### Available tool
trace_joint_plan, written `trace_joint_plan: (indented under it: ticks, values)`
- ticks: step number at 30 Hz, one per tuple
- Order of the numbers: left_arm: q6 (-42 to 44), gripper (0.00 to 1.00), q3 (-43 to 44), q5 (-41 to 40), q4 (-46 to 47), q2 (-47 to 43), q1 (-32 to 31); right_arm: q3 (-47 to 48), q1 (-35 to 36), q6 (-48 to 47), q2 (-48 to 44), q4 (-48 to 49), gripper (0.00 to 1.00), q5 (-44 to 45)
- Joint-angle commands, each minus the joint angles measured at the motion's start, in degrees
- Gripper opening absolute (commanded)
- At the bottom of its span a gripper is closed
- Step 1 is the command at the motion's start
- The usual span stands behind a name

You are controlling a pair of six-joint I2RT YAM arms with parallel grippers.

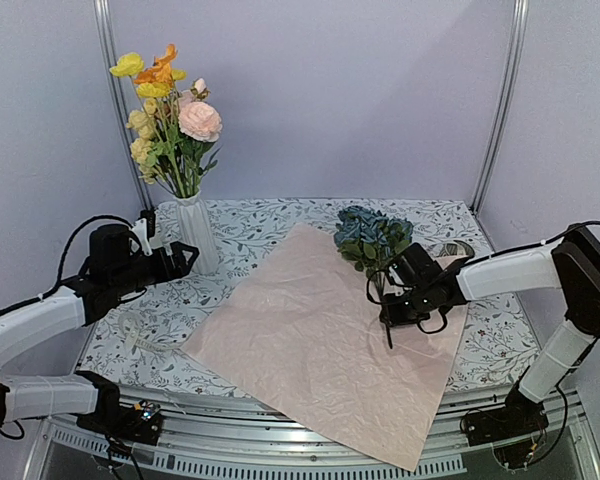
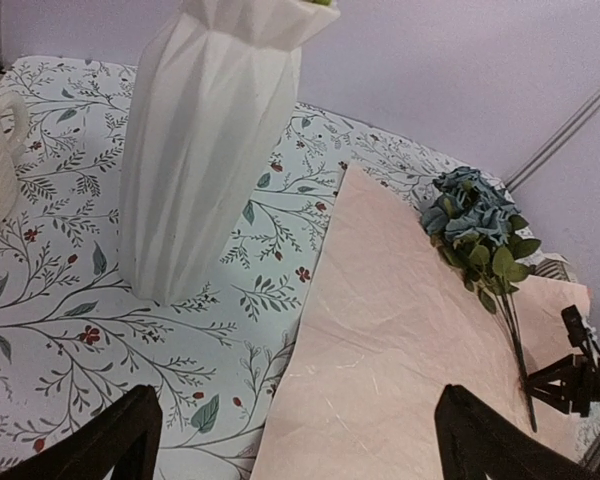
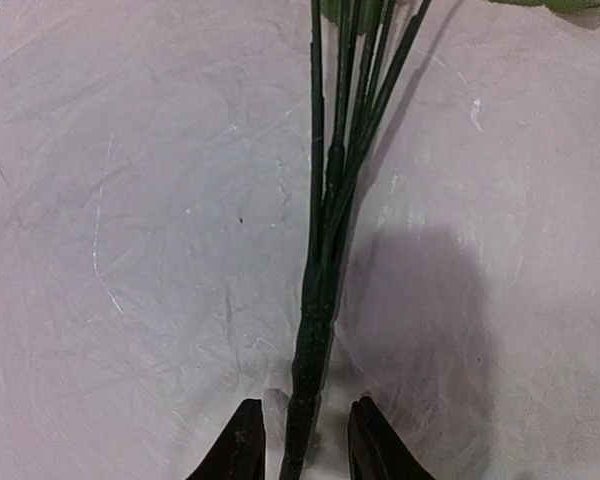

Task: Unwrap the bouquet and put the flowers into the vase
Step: Pick up the fake flower from the flattened wrapping paper.

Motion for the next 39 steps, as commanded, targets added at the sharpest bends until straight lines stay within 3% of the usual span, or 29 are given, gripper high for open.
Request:
trace_joint_plan:
  ticks: [1,10,15,21,30,39]
  values:
    - [0.56,0.98,1.67,0.68,0.53,0.22,0.38,2.69,0.17,-0.07,2.69,-2.36,0.31,1.67]
    - [0.66,0.97,1.75,0.67,0.45,0.33,0.40,5.75,1.19,0.81,7.05,-5.49,0.30,5.08]
    - [0.73,0.97,1.86,1.03,0.45,0.65,0.39,5.45,1.19,1.07,5.64,-4.41,0.15,4.48]
    - [0.59,0.97,1.93,1.29,0.37,0.41,0.36,5.08,1.15,1.90,-0.08,-2.61,0.05,6.21]
    - [0.07,0.97,1.43,3.42,1.07,-0.52,0.32,2.93,1.21,2.84,-10.29,1.26,0.04,12.18]
    - [-5.60,0.98,-1.08,13.15,9.75,-1.62,0.10,-6.68,1.18,-4.22,-26.55,17.50,0.04,2.09]
